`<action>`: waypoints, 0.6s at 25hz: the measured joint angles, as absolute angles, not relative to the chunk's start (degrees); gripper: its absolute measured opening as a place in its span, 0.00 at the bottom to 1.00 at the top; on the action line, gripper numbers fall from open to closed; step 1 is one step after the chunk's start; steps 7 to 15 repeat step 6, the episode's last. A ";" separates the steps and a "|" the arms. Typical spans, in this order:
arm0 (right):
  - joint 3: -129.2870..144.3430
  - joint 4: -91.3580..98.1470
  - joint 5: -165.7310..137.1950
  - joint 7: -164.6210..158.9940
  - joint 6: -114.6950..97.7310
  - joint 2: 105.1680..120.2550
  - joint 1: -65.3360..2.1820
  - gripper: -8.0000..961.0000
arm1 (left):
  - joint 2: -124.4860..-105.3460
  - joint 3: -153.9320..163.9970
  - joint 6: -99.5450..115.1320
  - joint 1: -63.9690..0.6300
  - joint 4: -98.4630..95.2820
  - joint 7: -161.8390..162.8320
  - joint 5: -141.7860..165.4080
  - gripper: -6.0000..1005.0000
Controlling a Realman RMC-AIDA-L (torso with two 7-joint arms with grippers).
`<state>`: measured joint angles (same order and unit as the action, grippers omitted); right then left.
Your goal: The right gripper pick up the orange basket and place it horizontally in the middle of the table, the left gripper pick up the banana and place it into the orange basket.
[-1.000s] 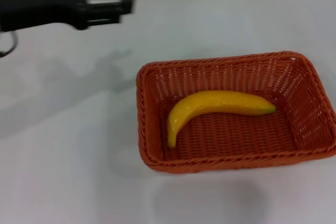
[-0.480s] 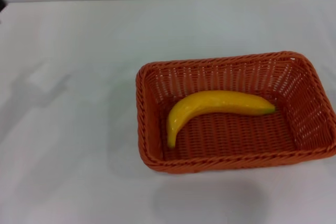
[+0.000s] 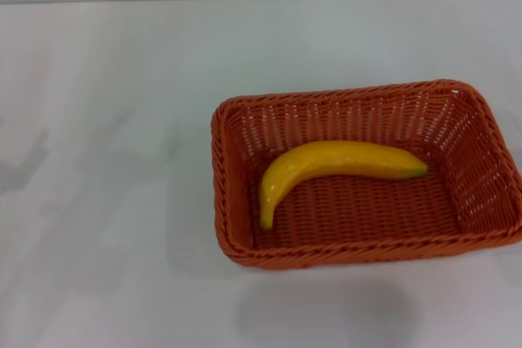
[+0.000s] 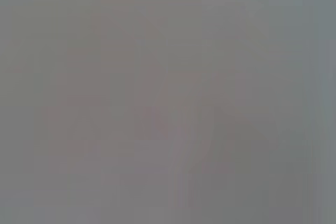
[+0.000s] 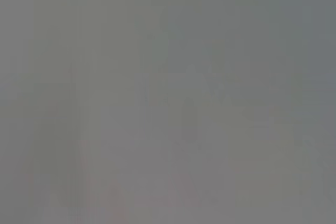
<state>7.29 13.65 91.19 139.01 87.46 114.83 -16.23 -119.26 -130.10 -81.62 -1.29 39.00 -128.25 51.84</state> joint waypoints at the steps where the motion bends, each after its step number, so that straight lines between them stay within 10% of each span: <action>1: 7.29 13.46 91.43 139.02 87.34 114.84 -16.25 0.75 | -119.26 -130.14 -81.59 -1.28 38.81 -128.75 51.65 0.81; 15: 7.29 12.21 93.63 139.11 87.05 114.86 -16.26 0.75 | -119.30 -130.31 -81.12 -2.03 37.42 -130.97 50.33 0.81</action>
